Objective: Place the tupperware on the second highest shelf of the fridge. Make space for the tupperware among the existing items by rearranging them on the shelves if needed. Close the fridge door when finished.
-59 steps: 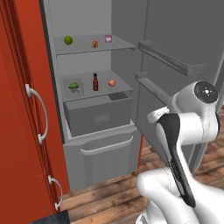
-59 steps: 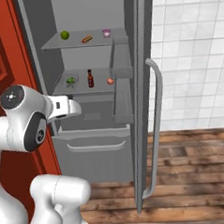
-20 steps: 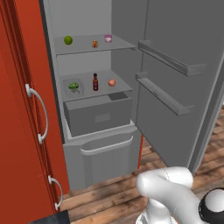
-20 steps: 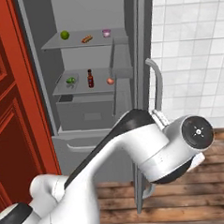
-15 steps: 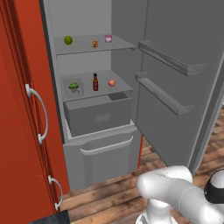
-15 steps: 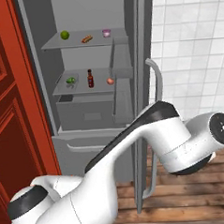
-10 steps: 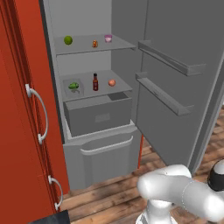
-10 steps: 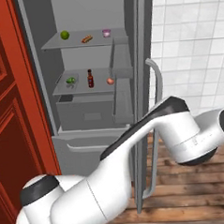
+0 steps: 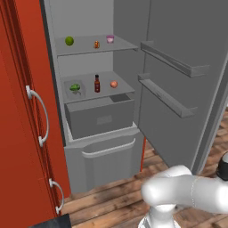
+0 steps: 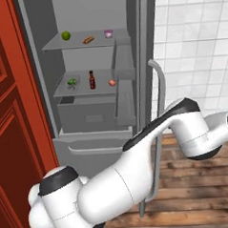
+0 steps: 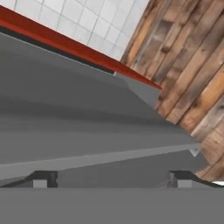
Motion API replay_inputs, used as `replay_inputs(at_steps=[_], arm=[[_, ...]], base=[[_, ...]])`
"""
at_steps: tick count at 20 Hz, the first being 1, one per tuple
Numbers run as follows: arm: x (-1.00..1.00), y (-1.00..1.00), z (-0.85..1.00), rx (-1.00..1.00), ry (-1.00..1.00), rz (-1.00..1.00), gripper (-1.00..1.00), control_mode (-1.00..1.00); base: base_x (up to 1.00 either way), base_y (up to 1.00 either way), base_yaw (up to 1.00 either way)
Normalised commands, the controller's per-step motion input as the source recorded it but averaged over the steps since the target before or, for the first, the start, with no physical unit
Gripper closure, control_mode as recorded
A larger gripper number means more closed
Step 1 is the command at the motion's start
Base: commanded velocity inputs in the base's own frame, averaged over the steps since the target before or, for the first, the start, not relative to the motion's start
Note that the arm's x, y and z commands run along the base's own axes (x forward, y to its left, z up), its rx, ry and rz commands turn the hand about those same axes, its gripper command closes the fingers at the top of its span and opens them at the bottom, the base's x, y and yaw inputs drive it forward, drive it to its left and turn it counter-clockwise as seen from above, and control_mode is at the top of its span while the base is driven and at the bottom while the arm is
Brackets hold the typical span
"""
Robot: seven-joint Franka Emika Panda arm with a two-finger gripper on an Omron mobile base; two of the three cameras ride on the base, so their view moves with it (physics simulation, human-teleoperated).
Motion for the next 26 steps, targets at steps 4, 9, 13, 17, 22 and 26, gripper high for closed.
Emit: replay_inputs(at_steps=[4, 9, 13, 17, 22, 26], arm=[[0.56, -0.22, -0.05, 0.24, 0.0, 0.0, -1.0, -1.0], [0.53, -0.06, -0.1, 0.26, 0.01, 0.0, -1.0, -1.0], [0.47, 0.0, -0.05, 0.25, 0.06, 0.04, -1.0, -1.0], [0.31, 0.05, 0.0, 0.22, 0.09, 0.08, -1.0, -1.0], [0.0, 0.53, -0.1, 0.12, 0.03, 0.15, -1.0, -1.0], [-0.02, 0.93, -0.11, 0.01, 0.0, 0.22, -1.0, -1.0]], base=[[0.0, 0.0, 0.0], [0.0, 0.0, 0.0], [0.0, 0.0, 0.0], [0.0, 0.0, 0.0], [0.0, 0.0, 0.0], [0.0, 0.0, 0.0]])
